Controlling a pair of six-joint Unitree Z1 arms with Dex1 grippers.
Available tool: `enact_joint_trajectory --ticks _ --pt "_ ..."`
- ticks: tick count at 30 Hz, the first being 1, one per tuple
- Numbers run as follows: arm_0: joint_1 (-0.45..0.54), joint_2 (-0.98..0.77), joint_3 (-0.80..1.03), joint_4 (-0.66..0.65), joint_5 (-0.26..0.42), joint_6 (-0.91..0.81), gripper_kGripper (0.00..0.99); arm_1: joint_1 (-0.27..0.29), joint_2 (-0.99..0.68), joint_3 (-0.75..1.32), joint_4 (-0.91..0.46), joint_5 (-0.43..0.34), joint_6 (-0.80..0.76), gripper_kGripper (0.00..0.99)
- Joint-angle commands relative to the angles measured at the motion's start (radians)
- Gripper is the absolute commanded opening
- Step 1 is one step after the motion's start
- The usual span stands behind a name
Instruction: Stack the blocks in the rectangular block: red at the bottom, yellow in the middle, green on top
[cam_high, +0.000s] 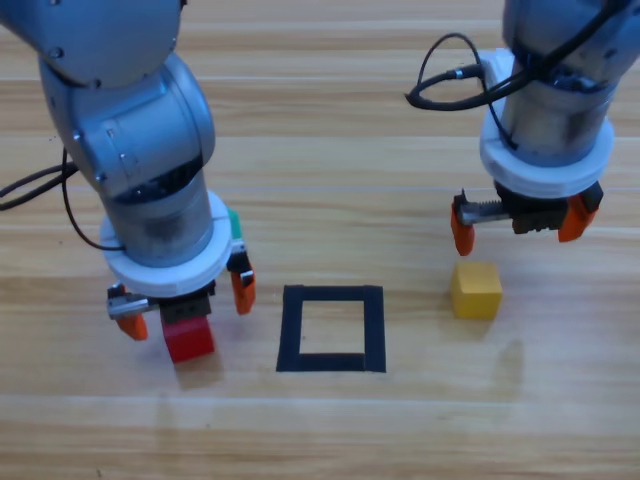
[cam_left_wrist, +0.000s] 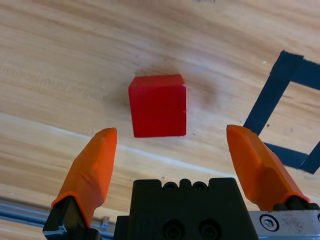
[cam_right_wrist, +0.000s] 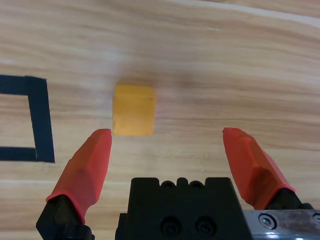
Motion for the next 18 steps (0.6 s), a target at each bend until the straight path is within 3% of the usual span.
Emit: enact_joint_trajectory --ticks 1,6,14,18 --pt "0.059 0.044 0.055 -0.049 -0.017 -0.008 0.933 -0.032 0.043 0.047 -0.087 0.096 0.022 0.986" --pt "0.098 0.037 0.108 -0.103 -0.03 0.003 0.931 -0.032 0.054 0.068 -0.136 0.15 0.018 0.986" --pt "0.102 0.037 0.155 -0.155 -0.044 0.0 0.925 -0.032 0.092 0.084 -0.156 0.101 0.018 0.986" --pt "0.102 0.035 0.158 -0.162 -0.046 -0.003 0.857 -0.032 0.117 0.084 -0.159 0.093 0.016 0.985"
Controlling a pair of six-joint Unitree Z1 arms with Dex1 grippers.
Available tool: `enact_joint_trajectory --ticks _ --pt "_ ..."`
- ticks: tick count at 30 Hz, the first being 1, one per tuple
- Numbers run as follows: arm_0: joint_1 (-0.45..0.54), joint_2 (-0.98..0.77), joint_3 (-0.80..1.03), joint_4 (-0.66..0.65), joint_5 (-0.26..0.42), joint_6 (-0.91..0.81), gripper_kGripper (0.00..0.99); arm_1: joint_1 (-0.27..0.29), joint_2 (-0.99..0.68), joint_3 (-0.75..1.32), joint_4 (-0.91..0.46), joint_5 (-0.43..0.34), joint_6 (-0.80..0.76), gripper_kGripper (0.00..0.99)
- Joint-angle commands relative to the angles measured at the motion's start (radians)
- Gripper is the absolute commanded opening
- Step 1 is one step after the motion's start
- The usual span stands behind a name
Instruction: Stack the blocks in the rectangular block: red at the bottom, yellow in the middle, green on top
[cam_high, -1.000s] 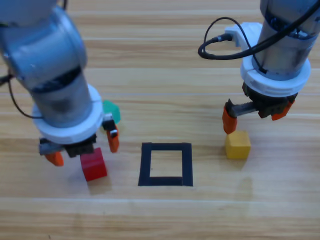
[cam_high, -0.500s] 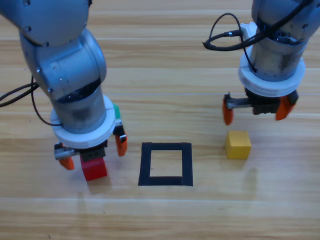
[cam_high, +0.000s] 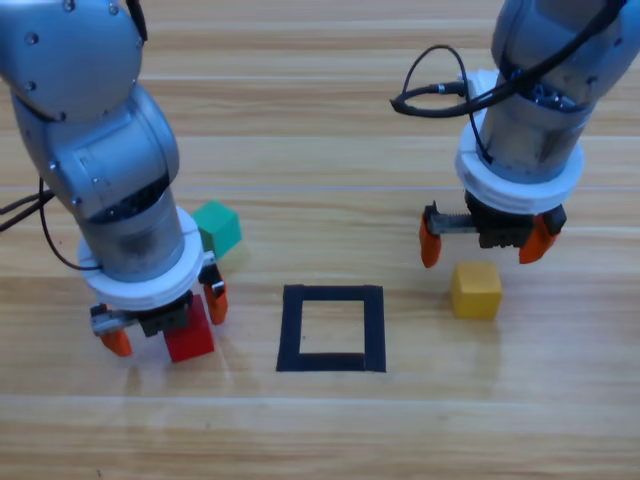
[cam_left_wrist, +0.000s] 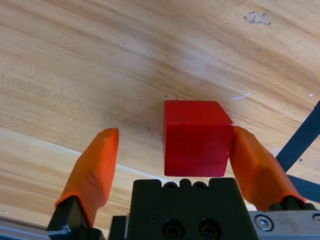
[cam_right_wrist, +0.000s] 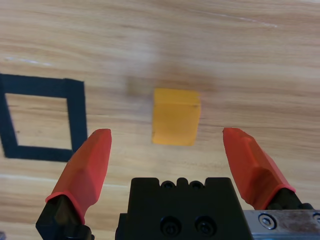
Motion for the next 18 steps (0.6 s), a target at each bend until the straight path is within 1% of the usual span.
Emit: enact_joint_trajectory --ticks 1,3,7,10,12,14,16,18 --pt "0.017 0.032 0.02 -0.019 -0.011 -0.004 0.842 -0.023 0.105 0.029 -0.031 -0.031 0.001 0.985" --pt "0.017 0.032 0.02 -0.022 -0.011 -0.001 0.792 -0.023 0.116 0.032 -0.035 -0.047 0.001 0.985" --pt "0.017 0.043 0.022 -0.032 -0.011 0.019 0.643 -0.023 0.122 0.054 -0.058 -0.018 0.004 0.985" --pt "0.017 0.043 0.022 -0.032 -0.008 0.044 0.443 -0.023 0.136 0.061 -0.061 -0.007 0.009 0.982" --pt "0.016 0.041 0.02 -0.037 -0.008 0.063 0.348 -0.023 0.142 0.078 -0.075 -0.005 0.014 0.957" --pt "0.014 0.041 0.019 -0.042 -0.001 0.077 0.304 -0.023 0.148 0.087 -0.083 0.001 0.012 0.922" --pt "0.008 0.04 0.008 -0.048 0.002 0.11 0.304 -0.023 0.159 0.087 -0.083 0.019 0.003 0.879" --pt "-0.006 0.035 -0.021 -0.046 0.01 0.166 0.301 -0.023 0.164 0.089 -0.084 0.013 -0.002 0.813"
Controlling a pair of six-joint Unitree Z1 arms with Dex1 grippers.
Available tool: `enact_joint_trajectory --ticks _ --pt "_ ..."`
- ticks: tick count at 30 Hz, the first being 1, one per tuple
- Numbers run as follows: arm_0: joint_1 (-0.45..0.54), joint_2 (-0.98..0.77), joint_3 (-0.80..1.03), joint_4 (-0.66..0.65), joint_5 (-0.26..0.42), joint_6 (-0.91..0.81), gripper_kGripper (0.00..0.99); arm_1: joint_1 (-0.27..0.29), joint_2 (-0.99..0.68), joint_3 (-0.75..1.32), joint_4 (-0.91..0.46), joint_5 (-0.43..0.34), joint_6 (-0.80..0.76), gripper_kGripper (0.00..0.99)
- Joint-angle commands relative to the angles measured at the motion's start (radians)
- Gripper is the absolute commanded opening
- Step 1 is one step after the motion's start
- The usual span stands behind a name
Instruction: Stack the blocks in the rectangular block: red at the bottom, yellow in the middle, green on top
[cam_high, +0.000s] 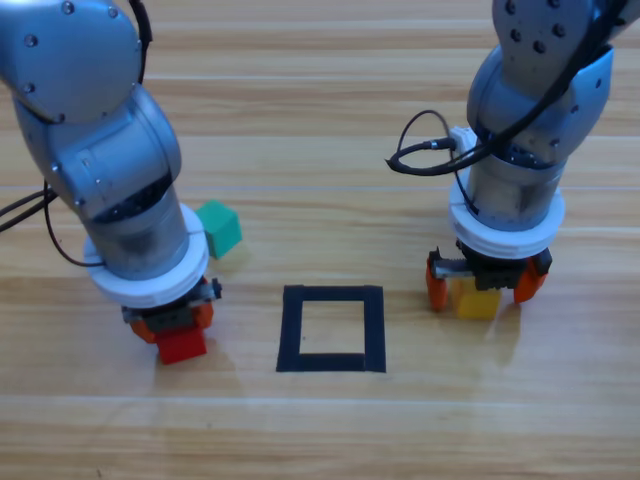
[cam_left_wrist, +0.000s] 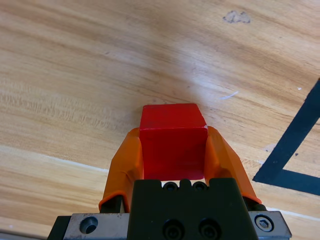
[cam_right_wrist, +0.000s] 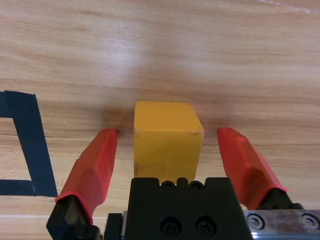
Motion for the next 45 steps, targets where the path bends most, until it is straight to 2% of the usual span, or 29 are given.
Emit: enact_joint_trajectory --ticks 1,2,5,7,10,12,13,20,29,45 --pt "-0.014 0.031 -0.039 -0.008 0.016 0.118 0.276 -0.023 0.072 0.027 -0.016 0.015 -0.01 0.81" --pt "-0.019 0.026 -0.053 -0.005 0.016 0.158 0.255 -0.023 0.068 0.031 -0.016 0.013 -0.011 0.808" --pt "-0.039 0.011 -0.079 0.01 0.013 0.27 0.164 -0.023 0.046 0.038 -0.016 -0.014 -0.028 0.666" --pt "-0.054 0.001 -0.092 0.012 0.004 0.339 0.095 -0.024 0.037 0.038 -0.016 -0.031 -0.039 0.506" --pt "-0.086 0.004 -0.125 0.018 -0.013 0.414 0.064 -0.024 0.025 0.036 -0.016 -0.094 -0.059 0.173" --pt "-0.12 0.029 -0.176 0.038 -0.014 0.454 0.064 -0.024 0.002 0.034 -0.018 -0.138 -0.068 0.021" --pt "-0.134 0.044 -0.202 0.05 -0.014 0.467 0.064 -0.024 -0.012 0.034 -0.016 -0.155 -0.068 0.0" --pt "-0.191 0.204 -0.44 0.2 -0.008 0.494 0.064 -0.041 -0.11 0.045 -0.01 -0.16 -0.108 0.0" --pt "-0.207 0.27 -0.524 0.252 0.036 0.321 0.066 -0.102 -0.196 0.097 -0.022 0.018 -0.119 0.0" --pt "-0.244 0.254 -0.524 0.259 0.073 0.077 0.067 -0.107 -0.213 0.117 -0.045 0.038 -0.136 0.0"
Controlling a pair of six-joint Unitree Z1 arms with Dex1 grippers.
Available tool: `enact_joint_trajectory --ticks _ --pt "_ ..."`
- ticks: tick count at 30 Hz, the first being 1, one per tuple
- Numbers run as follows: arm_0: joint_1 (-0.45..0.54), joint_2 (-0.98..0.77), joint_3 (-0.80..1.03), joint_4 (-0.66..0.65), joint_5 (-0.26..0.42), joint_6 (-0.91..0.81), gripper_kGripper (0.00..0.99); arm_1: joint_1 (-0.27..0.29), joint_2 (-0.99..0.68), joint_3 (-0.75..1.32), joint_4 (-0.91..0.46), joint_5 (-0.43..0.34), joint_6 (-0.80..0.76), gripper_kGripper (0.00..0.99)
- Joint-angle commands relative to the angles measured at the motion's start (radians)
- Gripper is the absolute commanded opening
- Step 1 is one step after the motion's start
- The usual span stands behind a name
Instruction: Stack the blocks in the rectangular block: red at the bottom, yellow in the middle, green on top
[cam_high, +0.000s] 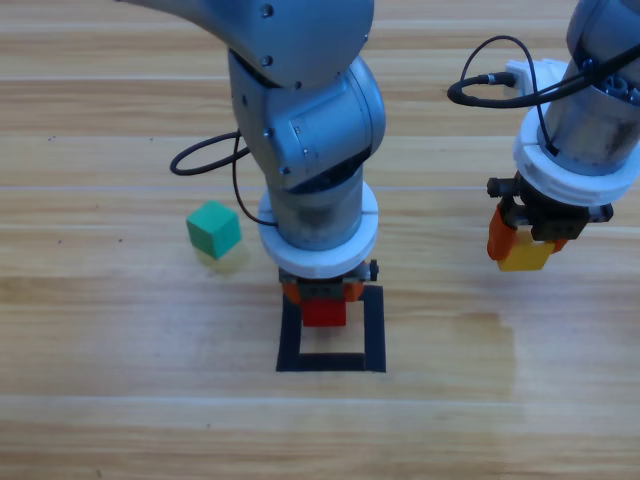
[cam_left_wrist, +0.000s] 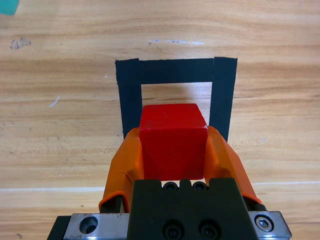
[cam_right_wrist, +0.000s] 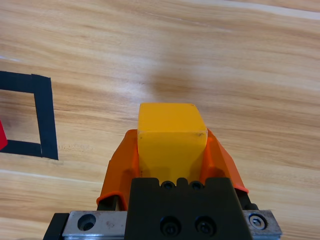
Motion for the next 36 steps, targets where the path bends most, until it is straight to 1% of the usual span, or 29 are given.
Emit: enact_joint_trajectory --ticks 1,9,36 --pt "-0.048 0.025 0.012 0.009 0.019 -0.07 0.067 -0.024 -0.02 0.024 -0.021 0.008 -0.012 0.0" --pt "-0.054 0.038 0.007 0.006 0.016 -0.084 0.067 -0.024 -0.022 0.027 -0.025 0.006 -0.012 0.0" --pt "-0.054 0.096 0.003 -0.03 0.018 -0.027 0.067 -0.024 -0.017 0.028 -0.042 0.02 -0.006 0.0"
